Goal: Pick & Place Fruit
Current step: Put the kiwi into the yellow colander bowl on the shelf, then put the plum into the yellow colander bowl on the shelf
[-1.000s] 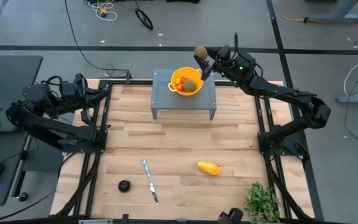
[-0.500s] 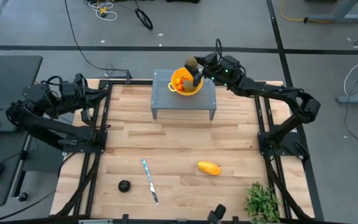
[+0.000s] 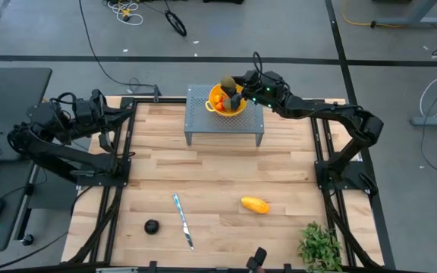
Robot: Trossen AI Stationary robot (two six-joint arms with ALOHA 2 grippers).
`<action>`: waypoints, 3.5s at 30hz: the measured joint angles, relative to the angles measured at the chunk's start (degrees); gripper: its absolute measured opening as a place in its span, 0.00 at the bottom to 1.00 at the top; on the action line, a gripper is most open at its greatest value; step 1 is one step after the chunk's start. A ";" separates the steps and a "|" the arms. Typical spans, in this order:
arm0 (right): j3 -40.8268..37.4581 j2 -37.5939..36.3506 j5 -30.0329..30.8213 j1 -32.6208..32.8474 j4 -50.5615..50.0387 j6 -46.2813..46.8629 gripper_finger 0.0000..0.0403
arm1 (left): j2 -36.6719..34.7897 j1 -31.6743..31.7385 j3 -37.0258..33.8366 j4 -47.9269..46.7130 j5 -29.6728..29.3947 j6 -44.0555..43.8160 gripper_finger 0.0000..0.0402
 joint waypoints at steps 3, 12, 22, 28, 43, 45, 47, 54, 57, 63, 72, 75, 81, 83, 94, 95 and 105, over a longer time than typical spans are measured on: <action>-0.02 0.02 0.00 0.00 -0.16 -0.02 0.68 | 0.00 0.02 0.00 0.00 0.00 0.00 0.01; -0.02 0.02 0.04 0.00 -0.29 -0.46 0.68 | 0.00 0.00 0.00 0.00 0.00 0.25 0.01; -0.04 0.02 0.09 0.00 -1.63 -0.59 0.68 | 0.02 0.02 0.00 0.00 0.00 0.37 0.01; -0.04 0.00 0.11 0.00 -1.60 0.95 0.73 | 0.00 0.02 0.00 0.00 0.00 0.22 0.01; -0.04 -0.03 -1.44 0.43 -2.89 1.03 0.81 | 0.00 0.02 0.00 0.00 0.00 0.02 0.01; -0.04 -0.03 -1.44 0.44 -2.91 1.03 0.81 | 0.00 0.01 0.00 0.00 0.02 0.02 0.01; -0.04 -0.03 -1.44 0.44 -2.91 1.03 0.81 | 0.00 0.00 0.00 -0.01 0.02 0.02 0.01; -0.04 -0.68 -1.38 0.63 -3.36 1.02 0.81 | 0.00 0.00 0.00 -0.02 0.02 0.00 0.01; -0.06 -1.91 -1.36 1.09 -3.61 -0.16 0.81 | 0.00 0.02 0.00 -0.02 0.02 0.00 0.01; -0.06 -4.71 -1.33 2.36 -4.03 -1.09 0.81 | 0.00 0.00 0.00 -0.02 0.03 0.00 0.01; -0.06 -6.50 -1.33 3.39 -5.03 -1.88 0.81 | 0.01 0.02 0.00 -0.04 0.20 0.00 0.01; -0.06 -6.50 -1.32 3.59 -5.04 -1.97 0.81 | 0.02 0.02 0.00 -0.04 0.22 0.00 0.01; -0.05 -7.05 -1.38 5.91 -4.99 -1.97 0.80 | 0.00 0.01 0.00 -0.06 0.23 0.00 0.01; -0.04 -7.33 -1.40 7.22 -5.29 -1.99 0.80 | 0.00 0.00 0.00 -0.07 0.24 -0.02 0.01; -0.04 -8.53 -1.36 15.39 -5.44 -1.97 0.78 | 0.01 0.00 0.00 -0.09 0.24 -0.01 0.01; -0.04 -8.53 -1.36 15.96 -5.45 -1.97 0.78 | 0.02 0.02 0.00 -0.09 0.24 0.00 0.01; -0.04 -9.00 -1.36 20.77 -5.38 -1.97 0.78 | 0.00 0.02 0.00 -0.15 1.25 -0.02 0.01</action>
